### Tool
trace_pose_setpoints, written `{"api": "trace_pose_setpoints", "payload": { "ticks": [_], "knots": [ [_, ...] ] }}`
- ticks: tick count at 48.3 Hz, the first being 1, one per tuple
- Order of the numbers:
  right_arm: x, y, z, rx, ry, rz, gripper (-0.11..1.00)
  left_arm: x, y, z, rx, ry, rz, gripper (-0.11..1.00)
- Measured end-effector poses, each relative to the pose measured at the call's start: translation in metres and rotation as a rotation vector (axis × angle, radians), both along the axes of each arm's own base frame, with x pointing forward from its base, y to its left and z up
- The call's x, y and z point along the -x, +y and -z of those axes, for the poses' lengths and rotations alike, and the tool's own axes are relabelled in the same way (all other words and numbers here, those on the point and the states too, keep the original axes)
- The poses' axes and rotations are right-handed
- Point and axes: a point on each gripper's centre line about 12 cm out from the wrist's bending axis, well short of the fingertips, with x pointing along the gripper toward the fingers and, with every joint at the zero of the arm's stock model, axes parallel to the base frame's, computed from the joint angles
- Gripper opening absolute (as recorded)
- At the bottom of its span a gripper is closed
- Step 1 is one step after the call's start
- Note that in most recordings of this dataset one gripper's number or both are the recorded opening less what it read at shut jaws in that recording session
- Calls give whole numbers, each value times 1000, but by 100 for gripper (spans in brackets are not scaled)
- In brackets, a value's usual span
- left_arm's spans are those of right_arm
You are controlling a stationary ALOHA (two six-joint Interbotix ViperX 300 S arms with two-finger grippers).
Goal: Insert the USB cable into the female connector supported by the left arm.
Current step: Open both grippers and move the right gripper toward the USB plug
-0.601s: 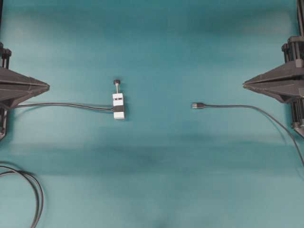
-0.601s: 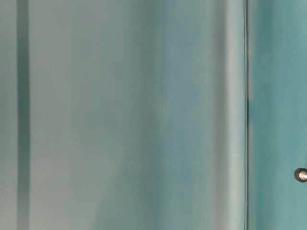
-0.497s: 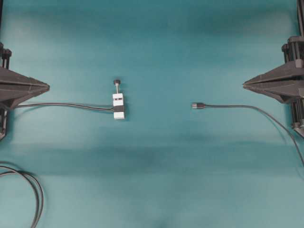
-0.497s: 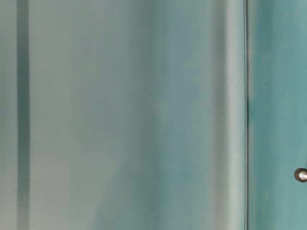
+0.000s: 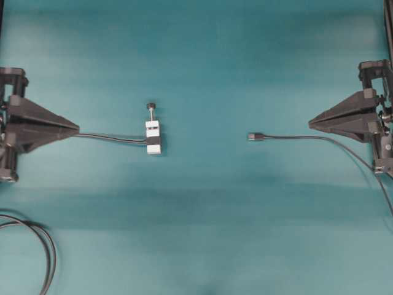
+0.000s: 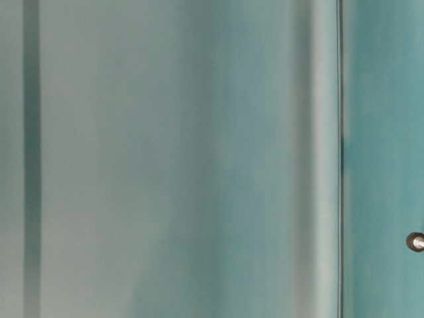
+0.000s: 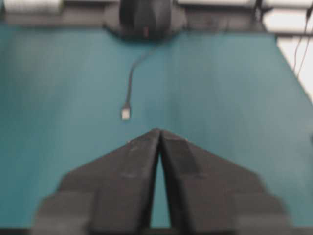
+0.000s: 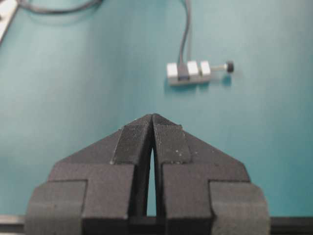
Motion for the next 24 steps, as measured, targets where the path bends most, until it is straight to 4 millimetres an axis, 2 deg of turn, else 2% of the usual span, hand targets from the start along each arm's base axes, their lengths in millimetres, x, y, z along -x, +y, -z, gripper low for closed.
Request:
{"api": "trace_pose_setpoints", "payload": {
  "ticks": [6, 10, 16, 24],
  "knots": [
    [0, 0, 1, -9, 6, 2, 0, -4, 0, 8, 0, 57, 1, 65],
    [0, 0, 1, -12, 8, 3, 0, -5, 0, 12, -1, 80, 1, 86],
    [-4, 0, 3, -40, 37, 11, 0, -7, 0, 17, -2, 104, 1, 87],
    [-12, 0, 21, -81, 157, 29, 0, -8, 0, 28, -4, 178, 1, 87]
  ]
}}
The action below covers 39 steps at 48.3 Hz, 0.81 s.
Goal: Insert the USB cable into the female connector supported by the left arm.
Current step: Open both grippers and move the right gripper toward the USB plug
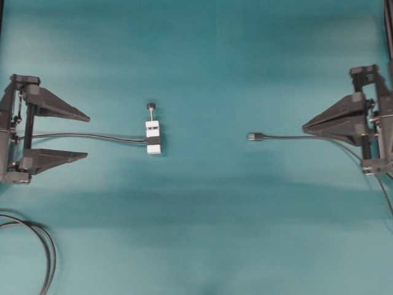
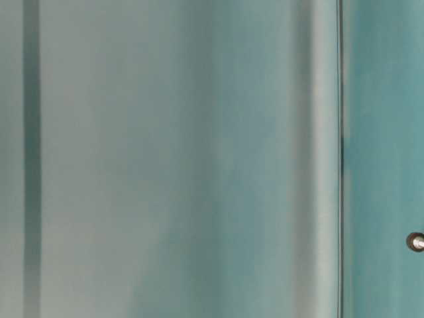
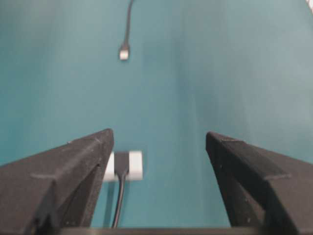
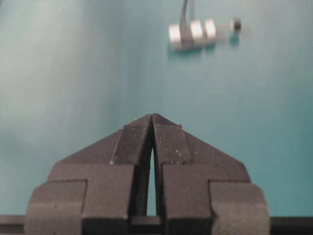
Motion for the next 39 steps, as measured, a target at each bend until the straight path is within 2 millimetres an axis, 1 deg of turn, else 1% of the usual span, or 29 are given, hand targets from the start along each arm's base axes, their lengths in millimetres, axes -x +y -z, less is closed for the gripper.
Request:
{"api": "trace_pose_setpoints", "payload": {
  "ticks": [9, 14, 19, 21, 23, 27, 30, 32, 34, 36, 39],
  "knots": [
    [-12, -3, 19, -10, 109, 19, 0, -3, 1, 23, -3, 101, -4, 89],
    [-18, -8, 33, -28, 173, 51, 0, -3, 1, 31, -6, 90, -6, 92],
    [-22, -11, 42, -28, 214, 60, 1, 0, 2, 40, -6, 67, -8, 92],
    [-24, -11, 46, -29, 233, 61, 3, 1, 2, 44, -7, 74, -8, 92],
    [-25, -11, 49, -28, 247, 60, 8, 3, 2, 48, -8, 83, -8, 92],
    [-28, -11, 56, -28, 277, 62, 26, 3, 3, 52, -10, 92, -12, 93],
    [-31, -12, 62, -29, 305, 67, 43, 3, 5, 54, -16, 99, -16, 93],
    [-33, -14, 67, -30, 328, 72, 57, 2, 6, 55, -23, 105, -18, 93],
    [-35, -14, 72, -27, 346, 73, 66, 2, 7, 57, -35, 113, -18, 93],
    [-37, -16, 77, -25, 371, 76, 71, 1, 8, 59, -42, 121, -21, 93],
    [-40, -17, 83, -21, 394, 76, 70, 0, 10, 63, -57, 140, -19, 93]
  ]
}}
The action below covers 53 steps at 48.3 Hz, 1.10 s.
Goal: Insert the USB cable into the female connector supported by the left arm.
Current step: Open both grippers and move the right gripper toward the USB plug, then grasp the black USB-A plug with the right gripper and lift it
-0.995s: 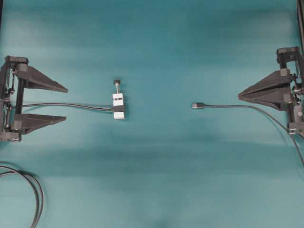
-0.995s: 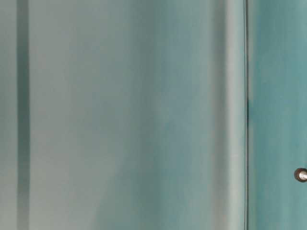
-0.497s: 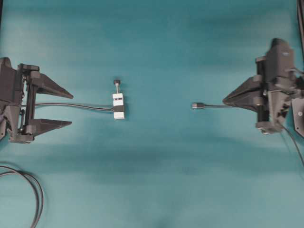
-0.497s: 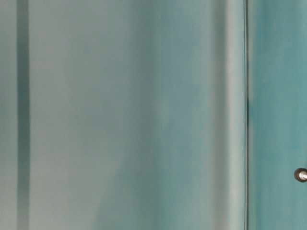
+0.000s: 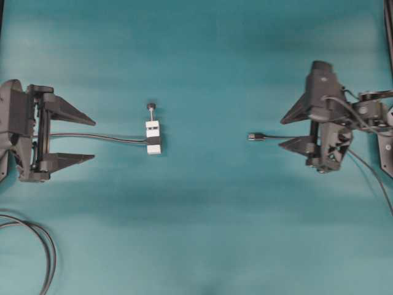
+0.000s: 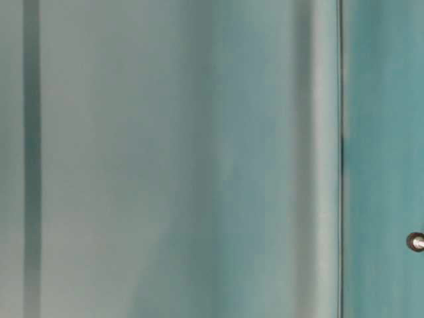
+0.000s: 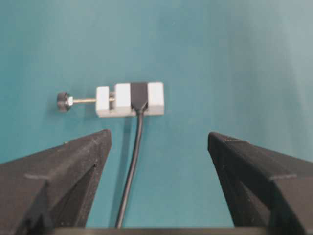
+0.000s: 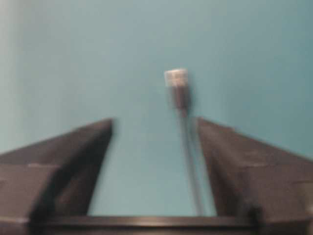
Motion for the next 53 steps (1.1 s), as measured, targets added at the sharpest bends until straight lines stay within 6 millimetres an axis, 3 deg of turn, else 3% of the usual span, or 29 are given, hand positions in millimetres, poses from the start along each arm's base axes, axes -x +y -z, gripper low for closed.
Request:
{"api": "trace_pose_setpoints", "payload": {
  "ticks": [17, 36, 46, 53],
  "knots": [
    [-15, -3, 37, 40, 153, -40, 66, -6, 3, 1, -22, 14, 2, 93],
    [-39, -10, 54, 58, 211, -53, 61, -7, 3, -2, -21, 8, 1, 93],
    [-43, -13, 56, 73, 228, -67, 50, -8, 3, -2, -22, 10, 2, 93],
    [-42, -15, 58, 71, 239, -59, 49, -7, 3, -1, -22, 14, 2, 93]
  ]
}}
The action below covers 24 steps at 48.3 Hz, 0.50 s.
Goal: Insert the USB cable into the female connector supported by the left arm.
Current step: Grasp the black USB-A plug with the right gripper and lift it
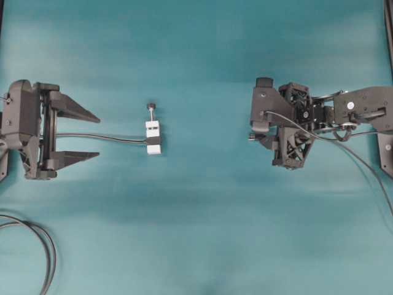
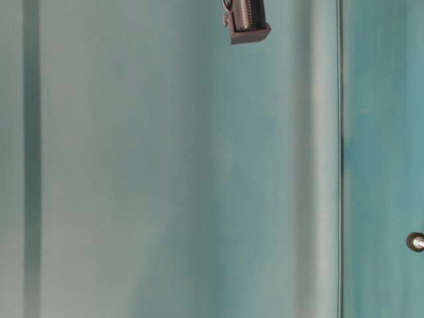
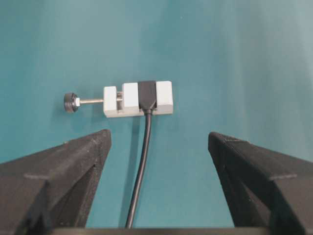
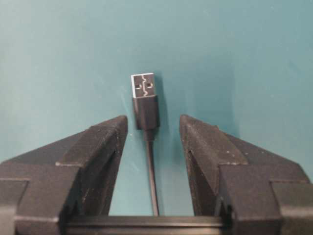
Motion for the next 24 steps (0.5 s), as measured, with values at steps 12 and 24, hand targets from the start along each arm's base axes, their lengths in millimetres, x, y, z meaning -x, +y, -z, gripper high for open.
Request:
{"api": "trace_pose_setpoints", "payload": {
  "ticks": [12, 24],
  "knots": [
    [-1, 0, 9, -2, 29, -1, 49, 1, 0, 1, -1, 12, 0, 93],
    [-6, -1, 10, -3, 31, 2, 48, 1, 0, 1, -1, 12, 1, 93]
  ]
}}
